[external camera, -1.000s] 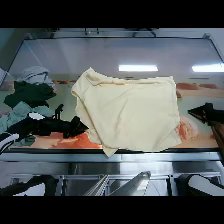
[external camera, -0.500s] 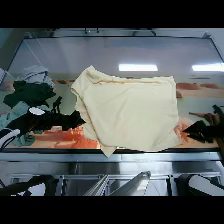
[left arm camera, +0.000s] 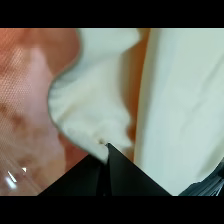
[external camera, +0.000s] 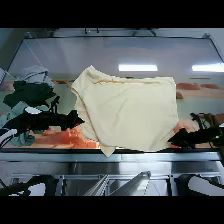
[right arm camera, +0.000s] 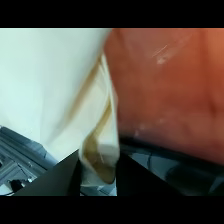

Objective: Fold the shirts.

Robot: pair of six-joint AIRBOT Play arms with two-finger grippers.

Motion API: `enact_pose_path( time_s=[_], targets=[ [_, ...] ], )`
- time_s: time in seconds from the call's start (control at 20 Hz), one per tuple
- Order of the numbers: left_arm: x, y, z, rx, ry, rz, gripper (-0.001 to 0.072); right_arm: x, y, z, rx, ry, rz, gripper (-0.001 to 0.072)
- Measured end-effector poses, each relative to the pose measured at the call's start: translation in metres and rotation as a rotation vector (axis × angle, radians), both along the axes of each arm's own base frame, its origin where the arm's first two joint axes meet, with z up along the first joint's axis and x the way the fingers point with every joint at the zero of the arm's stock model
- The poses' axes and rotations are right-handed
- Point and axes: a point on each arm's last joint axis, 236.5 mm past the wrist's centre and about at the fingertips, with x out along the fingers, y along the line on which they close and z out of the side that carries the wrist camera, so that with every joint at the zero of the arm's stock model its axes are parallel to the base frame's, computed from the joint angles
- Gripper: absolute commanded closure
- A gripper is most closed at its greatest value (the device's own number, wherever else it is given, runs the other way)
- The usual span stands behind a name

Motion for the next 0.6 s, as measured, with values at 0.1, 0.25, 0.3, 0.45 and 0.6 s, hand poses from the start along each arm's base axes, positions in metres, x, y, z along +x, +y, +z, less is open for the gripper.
enact_pose_path(
  time_s=[0.1,0.25,0.3,0.45,0.6],
  targets=[
    [-0.001,0.0,0.0,-0.002,0.0,-0.005,0.068,-0.003,0.009,-0.004,0.008,0.01,0.043,0.0684],
    [-0.001,0.001,0.002,-0.009,-0.006,-0.011,0.0681,0.004,0.011,-0.001,0.009,-0.02,0.078,0.0685],
    [0.001,0.002,0.007,-0.026,-0.017,-0.008,0.0681,0.017,0.007,0.001,-0.015,-0.062,0.071,0.0686],
    [0.012,0.013,0.046,-0.133,-0.091,0.033,0.0682,0.07,-0.002,0.047,-0.032,-0.25,0.045,0.0686],
    [0.017,0.032,0.125,-0.284,-0.253,0.04,0.0682,0.138,-0.002,0.16,-0.029,-0.619,-0.01,0.0686]
  ],
)
